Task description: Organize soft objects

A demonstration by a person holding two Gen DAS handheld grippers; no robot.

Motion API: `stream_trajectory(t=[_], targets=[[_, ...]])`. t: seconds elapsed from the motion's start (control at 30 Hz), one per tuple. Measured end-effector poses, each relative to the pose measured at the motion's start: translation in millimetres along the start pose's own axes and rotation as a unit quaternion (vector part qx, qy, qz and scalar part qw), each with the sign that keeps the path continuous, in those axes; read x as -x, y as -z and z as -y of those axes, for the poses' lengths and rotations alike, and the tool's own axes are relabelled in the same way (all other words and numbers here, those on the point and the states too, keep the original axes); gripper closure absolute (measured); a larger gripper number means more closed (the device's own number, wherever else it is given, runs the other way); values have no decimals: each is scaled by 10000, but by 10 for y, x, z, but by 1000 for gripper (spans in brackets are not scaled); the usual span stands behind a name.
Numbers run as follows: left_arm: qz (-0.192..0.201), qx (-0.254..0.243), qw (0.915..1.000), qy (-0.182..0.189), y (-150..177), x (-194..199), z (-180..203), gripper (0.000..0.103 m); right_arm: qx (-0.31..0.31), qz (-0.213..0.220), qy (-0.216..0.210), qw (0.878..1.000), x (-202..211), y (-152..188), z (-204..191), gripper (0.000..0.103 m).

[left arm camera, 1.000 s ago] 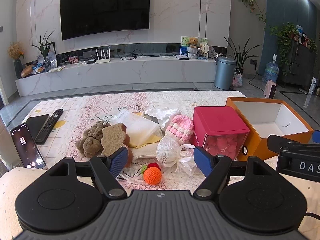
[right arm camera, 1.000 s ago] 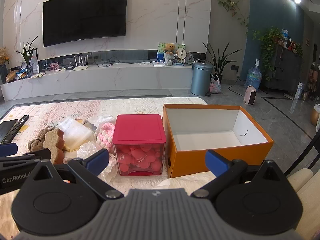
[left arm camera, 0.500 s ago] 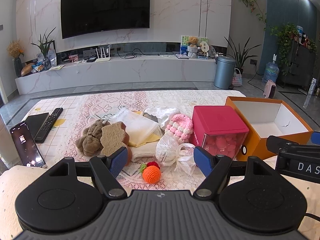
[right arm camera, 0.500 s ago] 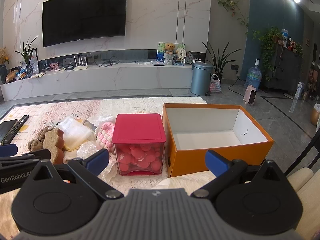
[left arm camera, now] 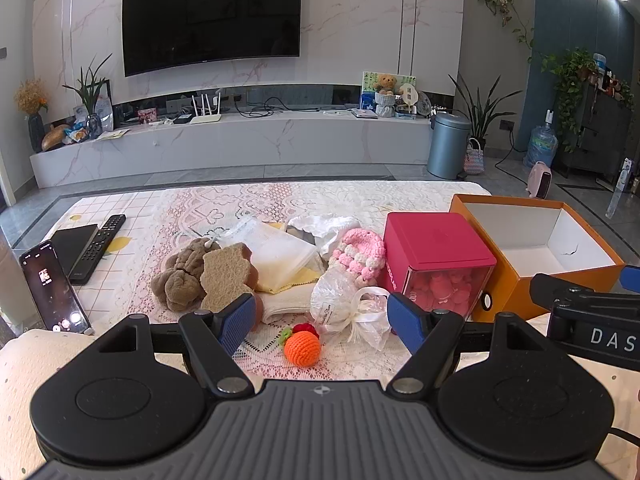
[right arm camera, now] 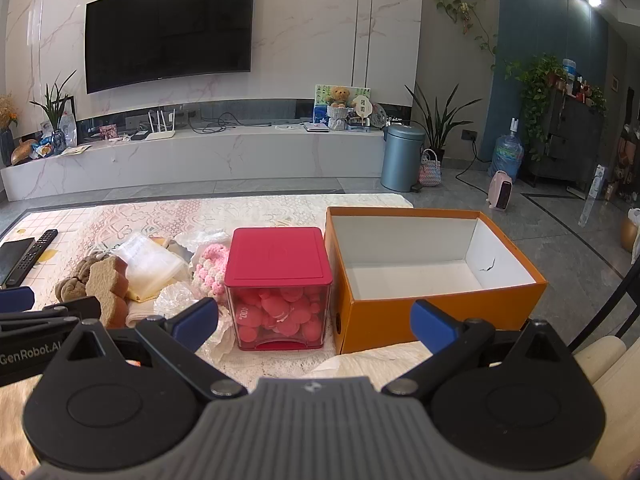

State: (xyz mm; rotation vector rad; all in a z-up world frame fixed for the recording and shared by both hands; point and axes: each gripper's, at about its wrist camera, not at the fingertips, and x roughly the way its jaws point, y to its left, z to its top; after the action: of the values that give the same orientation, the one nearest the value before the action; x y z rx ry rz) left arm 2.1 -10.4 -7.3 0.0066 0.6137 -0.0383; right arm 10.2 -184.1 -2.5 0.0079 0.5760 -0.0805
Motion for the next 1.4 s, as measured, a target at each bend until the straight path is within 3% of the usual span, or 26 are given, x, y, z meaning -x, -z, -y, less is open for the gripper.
stream_trajectory(t=[0.43,0.7,0.83,0.93,0.97,1.03,1.2,1.4], targets=[[-27,25,10000,8,7,0,-15,15,178,143,99,9997,13,0,-30,3],[-148,-219,9994,216,-13,-35,-139,25,-29,-3,-662,9978,-113,-101,-52,3],[-275,-341,9976,541,-4,-111,-243,35,169,-55,-1074,9941,-252,-159,-186,14],[-625,-159,9941,873,-5,-266,-393,58,410,-347,-1224,9910,-425,-140,-316,25],[-750,-120,9928,930,0,-326,-436,61,500,-464,-1302,9891,-497,-130,-351,28],[-892,-231,9910,969,22,-428,-488,61,514,-734,-1537,9840,-632,-98,-399,33],[-1390,-208,9812,1322,53,-742,-623,63,892,-1108,-2080,9677,-975,-2,-560,33],[-1865,42,9725,1392,62,-1206,-727,62,1977,-1361,-2006,9498,-1309,149,-892,44]])
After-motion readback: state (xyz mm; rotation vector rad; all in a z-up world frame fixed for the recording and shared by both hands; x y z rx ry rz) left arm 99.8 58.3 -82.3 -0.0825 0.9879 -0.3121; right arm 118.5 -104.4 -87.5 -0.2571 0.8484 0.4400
